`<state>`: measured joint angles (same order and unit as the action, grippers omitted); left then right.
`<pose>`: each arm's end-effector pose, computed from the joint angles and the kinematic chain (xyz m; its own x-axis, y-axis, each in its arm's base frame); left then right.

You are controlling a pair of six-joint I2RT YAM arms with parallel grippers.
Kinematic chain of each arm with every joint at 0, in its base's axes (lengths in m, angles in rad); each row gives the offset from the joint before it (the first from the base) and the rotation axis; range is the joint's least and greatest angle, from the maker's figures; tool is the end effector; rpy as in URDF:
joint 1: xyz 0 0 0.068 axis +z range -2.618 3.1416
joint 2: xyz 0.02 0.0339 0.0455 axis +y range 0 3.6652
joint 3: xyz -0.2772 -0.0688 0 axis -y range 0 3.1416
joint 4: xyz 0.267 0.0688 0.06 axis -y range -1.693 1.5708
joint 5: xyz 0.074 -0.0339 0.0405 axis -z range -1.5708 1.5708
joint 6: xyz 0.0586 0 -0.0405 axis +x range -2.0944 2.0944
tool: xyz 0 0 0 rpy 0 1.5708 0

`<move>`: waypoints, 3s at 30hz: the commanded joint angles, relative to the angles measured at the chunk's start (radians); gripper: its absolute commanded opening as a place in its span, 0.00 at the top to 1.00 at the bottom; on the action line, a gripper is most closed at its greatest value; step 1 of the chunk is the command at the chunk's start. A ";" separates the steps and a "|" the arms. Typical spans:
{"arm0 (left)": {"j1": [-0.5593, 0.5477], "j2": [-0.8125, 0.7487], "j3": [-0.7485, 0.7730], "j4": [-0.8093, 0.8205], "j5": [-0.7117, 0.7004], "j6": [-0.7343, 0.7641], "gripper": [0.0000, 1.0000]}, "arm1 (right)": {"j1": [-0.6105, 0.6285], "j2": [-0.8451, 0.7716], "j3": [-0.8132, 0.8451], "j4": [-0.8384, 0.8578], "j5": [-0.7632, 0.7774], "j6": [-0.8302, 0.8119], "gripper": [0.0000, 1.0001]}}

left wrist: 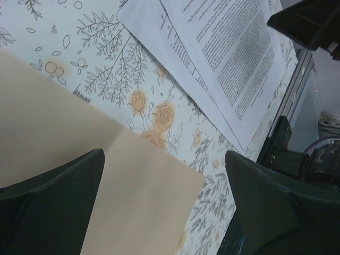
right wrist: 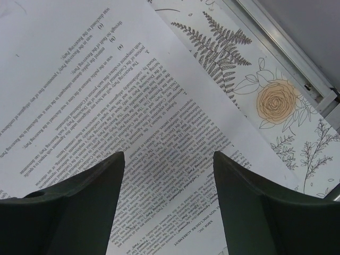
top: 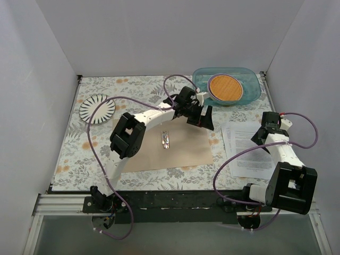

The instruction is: Put the files into the folder

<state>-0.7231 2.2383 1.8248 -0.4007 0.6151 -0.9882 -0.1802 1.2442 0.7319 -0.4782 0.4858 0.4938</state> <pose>0.3854 -0.3852 0.1902 -0.9992 -0.0277 -0.0273 0.0055 0.5945 -0.8041 0.2530 -0.0739 0.1922 -0.5300 0.5226 -0.6679 0.7513 0.6546 -0.0840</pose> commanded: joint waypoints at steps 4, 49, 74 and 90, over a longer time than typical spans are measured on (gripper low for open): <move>-0.047 0.110 0.093 0.197 0.046 -0.243 0.02 | -0.041 0.021 -0.020 0.032 -0.019 -0.003 0.25; -0.167 0.259 0.171 0.270 -0.181 -0.438 0.08 | -0.137 0.110 -0.198 0.133 -0.202 0.051 0.35; -0.164 0.201 0.215 0.355 -0.060 -0.578 0.48 | -0.094 0.074 -0.186 0.093 -0.213 0.060 0.37; -0.162 0.190 0.197 0.356 -0.069 -0.526 0.96 | -0.090 0.043 -0.193 0.089 -0.216 0.074 0.37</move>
<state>-0.8856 2.5343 2.0239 -0.0582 0.5388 -1.5429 -0.2790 1.2861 0.5774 -0.2970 0.3336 0.5301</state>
